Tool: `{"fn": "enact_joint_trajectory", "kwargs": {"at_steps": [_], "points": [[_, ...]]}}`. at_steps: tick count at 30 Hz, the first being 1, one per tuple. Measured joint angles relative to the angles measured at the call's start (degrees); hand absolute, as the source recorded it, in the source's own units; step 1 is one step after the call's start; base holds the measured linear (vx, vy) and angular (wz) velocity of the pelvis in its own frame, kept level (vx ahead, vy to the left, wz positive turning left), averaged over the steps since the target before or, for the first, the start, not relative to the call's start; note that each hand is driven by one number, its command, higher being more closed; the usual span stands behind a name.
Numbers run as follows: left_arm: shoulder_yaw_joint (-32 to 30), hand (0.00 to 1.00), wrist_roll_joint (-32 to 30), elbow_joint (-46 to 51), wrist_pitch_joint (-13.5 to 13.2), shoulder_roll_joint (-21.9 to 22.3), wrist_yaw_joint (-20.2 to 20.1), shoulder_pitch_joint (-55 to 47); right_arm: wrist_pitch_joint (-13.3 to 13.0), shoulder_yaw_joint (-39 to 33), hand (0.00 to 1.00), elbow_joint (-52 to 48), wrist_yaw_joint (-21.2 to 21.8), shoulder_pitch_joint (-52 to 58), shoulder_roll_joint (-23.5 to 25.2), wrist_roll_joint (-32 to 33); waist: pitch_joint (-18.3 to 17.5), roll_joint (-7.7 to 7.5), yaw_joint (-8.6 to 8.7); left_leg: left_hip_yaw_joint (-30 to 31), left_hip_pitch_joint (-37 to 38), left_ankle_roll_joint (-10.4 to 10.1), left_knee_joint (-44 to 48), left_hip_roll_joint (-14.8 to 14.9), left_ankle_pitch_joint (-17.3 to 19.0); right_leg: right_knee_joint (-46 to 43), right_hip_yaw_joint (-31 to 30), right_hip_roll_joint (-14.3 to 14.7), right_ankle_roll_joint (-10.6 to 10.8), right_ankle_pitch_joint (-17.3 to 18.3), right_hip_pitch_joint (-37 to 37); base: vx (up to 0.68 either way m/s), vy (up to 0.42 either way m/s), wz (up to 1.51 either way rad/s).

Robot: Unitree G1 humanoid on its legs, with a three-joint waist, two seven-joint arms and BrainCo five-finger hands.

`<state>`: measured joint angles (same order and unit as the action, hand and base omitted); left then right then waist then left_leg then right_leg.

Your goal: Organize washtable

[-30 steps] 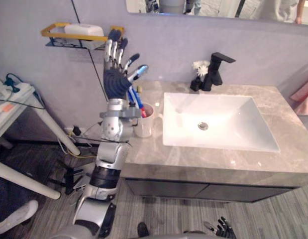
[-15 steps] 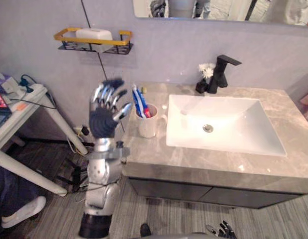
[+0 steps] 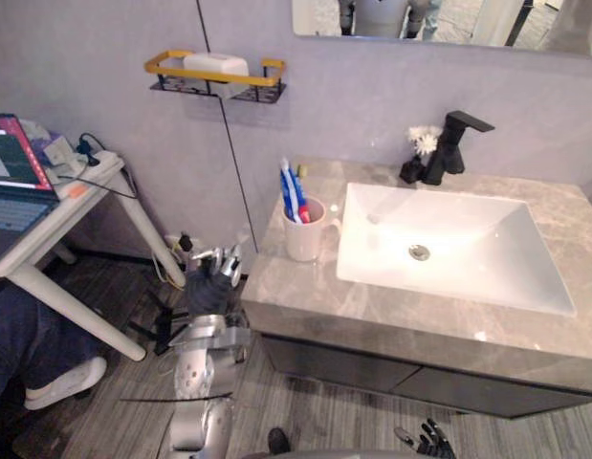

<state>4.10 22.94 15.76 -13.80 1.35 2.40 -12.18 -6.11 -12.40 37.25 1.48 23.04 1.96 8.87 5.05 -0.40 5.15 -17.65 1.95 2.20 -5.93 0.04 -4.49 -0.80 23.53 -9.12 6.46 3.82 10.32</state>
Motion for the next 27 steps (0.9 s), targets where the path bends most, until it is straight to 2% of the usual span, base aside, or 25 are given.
{"fn": "enact_joint_trajectory", "kwargs": {"at_steps": [5, 10, 16, 20, 27], "points": [[1.1, 1.0, 0.0, -1.0, 0.5, 0.3, 0.0, -0.1, 0.0, 0.1, 0.0, -0.5, 0.0, -0.1, 0.5, 0.0, 0.0, 0.1, -0.43, -0.5, 0.0, 0.0, 0.0, -0.1, 0.0, 0.0, -0.2, -0.1, 0.1, 0.1, -0.4, 0.05, 0.022, -0.02], [5.6, 1.0, -0.1, -5.5, 1.1, 0.6, 0.1, 3.7, 0.0, 1.1, 0.0, -0.5, -0.1, 0.1, 0.4, 0.0, 0.1, -0.18, -1.09, -1.0, 0.1, -0.1, 0.0, -0.1, 0.0, -0.1, -0.6, -0.6, 0.0, 0.1, -0.6, 0.06, 0.019, -0.04], [9.3, 1.0, -0.2, -9.2, 1.5, 0.7, 0.2, 9.7, -0.1, 1.8, 0.0, -0.7, -0.1, 0.0, -0.2, 0.0, 0.3, -0.3, -0.71, -2.9, -0.2, -0.4, 0.0, 0.2, 0.4, -0.3, -3.1, -0.7, -0.4, 0.4, -1.8, 0.03, 0.015, -0.18], [10.0, 1.0, -0.7, -11.4, 1.5, 0.7, 0.3, 11.5, -0.2, 2.4, 0.0, -1.1, -0.1, -0.1, -0.2, 0.0, 0.7, -0.98, 0.34, -3.0, -0.2, -0.5, 0.0, 0.2, 0.3, -0.9, -3.5, -0.7, -0.5, 0.4, -2.6, 0.06, 0.006, -0.04], [9.9, 1.0, -1.1, -17.9, 2.1, -1.3, 1.5, 15.8, -0.2, 3.0, 0.0, -1.6, -0.1, -0.6, 0.0, 0.0, 2.4, -1.69, 0.47, -3.1, -0.4, -0.5, 0.0, 0.2, 0.3, -1.2, -3.7, -0.2, -1.5, 1.0, -3.6, 0.01, 0.001, -0.01]]}}
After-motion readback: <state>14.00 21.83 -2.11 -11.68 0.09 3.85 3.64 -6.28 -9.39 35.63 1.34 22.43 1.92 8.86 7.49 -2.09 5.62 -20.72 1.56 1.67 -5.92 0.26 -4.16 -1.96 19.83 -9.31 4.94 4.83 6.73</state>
